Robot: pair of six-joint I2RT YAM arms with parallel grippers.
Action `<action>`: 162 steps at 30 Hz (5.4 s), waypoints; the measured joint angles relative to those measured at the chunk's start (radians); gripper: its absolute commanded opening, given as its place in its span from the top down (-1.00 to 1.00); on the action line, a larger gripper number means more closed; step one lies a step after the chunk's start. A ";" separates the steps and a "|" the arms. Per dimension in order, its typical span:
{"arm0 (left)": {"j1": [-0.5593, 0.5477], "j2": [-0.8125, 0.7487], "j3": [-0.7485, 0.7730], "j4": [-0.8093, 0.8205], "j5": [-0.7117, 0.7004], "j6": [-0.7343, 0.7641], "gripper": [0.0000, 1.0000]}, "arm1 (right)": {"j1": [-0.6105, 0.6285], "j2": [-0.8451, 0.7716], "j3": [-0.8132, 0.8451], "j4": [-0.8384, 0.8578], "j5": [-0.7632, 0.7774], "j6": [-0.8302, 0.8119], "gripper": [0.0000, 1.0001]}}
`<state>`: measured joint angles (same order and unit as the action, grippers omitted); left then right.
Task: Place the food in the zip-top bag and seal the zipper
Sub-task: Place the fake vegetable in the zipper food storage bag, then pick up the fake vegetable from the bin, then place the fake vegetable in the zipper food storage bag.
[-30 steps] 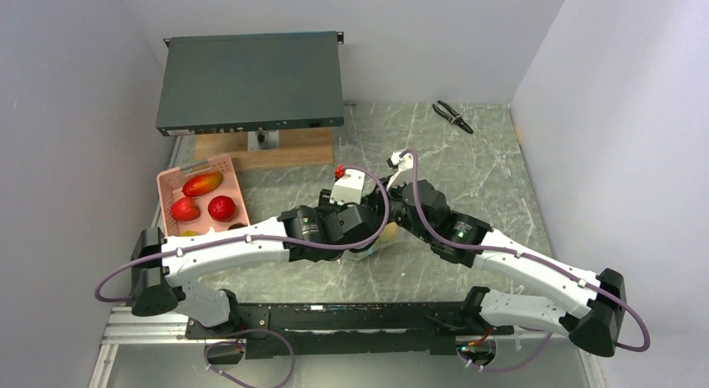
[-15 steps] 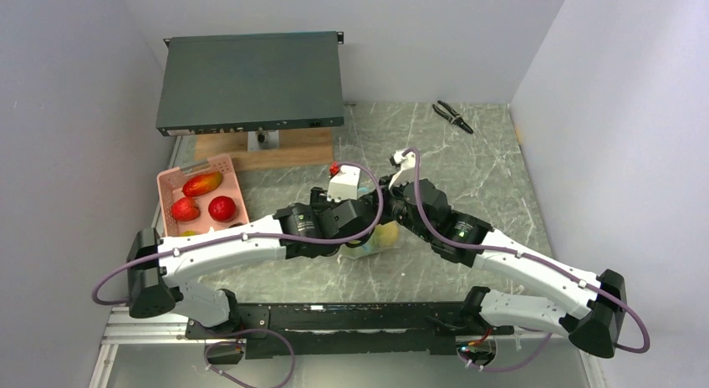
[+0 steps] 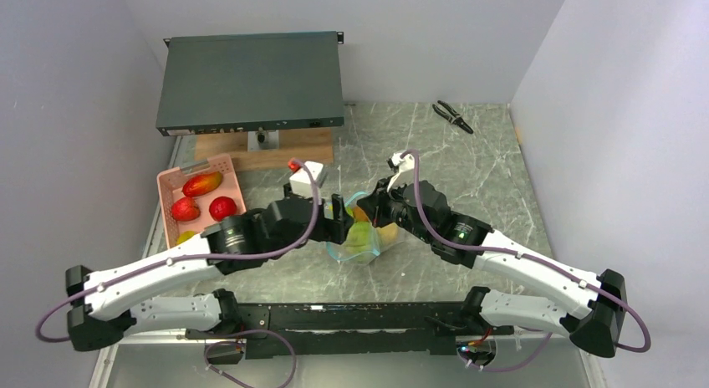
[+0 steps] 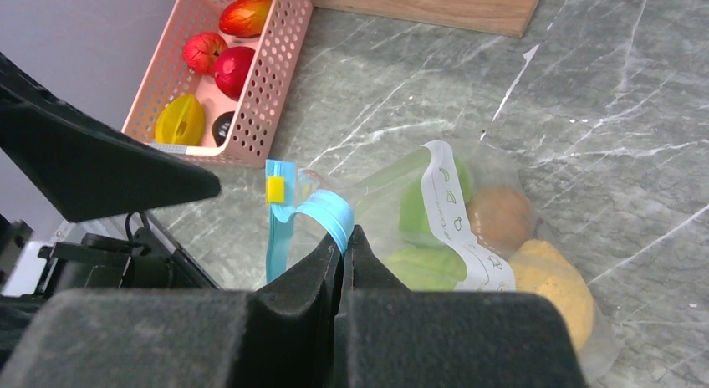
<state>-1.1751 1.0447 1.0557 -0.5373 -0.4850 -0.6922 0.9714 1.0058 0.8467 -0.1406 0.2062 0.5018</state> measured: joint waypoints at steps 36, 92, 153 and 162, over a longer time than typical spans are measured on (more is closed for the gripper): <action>0.744 -0.513 -0.363 -0.187 -0.072 0.033 -0.99 | 0.000 -0.005 -0.005 -0.001 -0.005 -0.004 1.00; 1.545 0.014 -0.627 0.442 0.608 -0.185 -0.08 | -0.008 -0.024 -0.018 -0.008 -0.004 -0.013 1.00; -0.114 0.114 -0.091 0.163 0.127 0.391 -0.13 | -0.013 -0.018 -0.024 0.016 -0.034 0.003 1.00; -0.180 0.339 0.105 0.015 -0.187 0.339 -0.42 | -0.036 -0.024 -0.035 0.012 -0.012 0.021 1.00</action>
<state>-1.3556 1.3834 1.1603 -0.5220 -0.6716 -0.3531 0.9352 0.9817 0.8116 -0.1284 0.1940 0.5232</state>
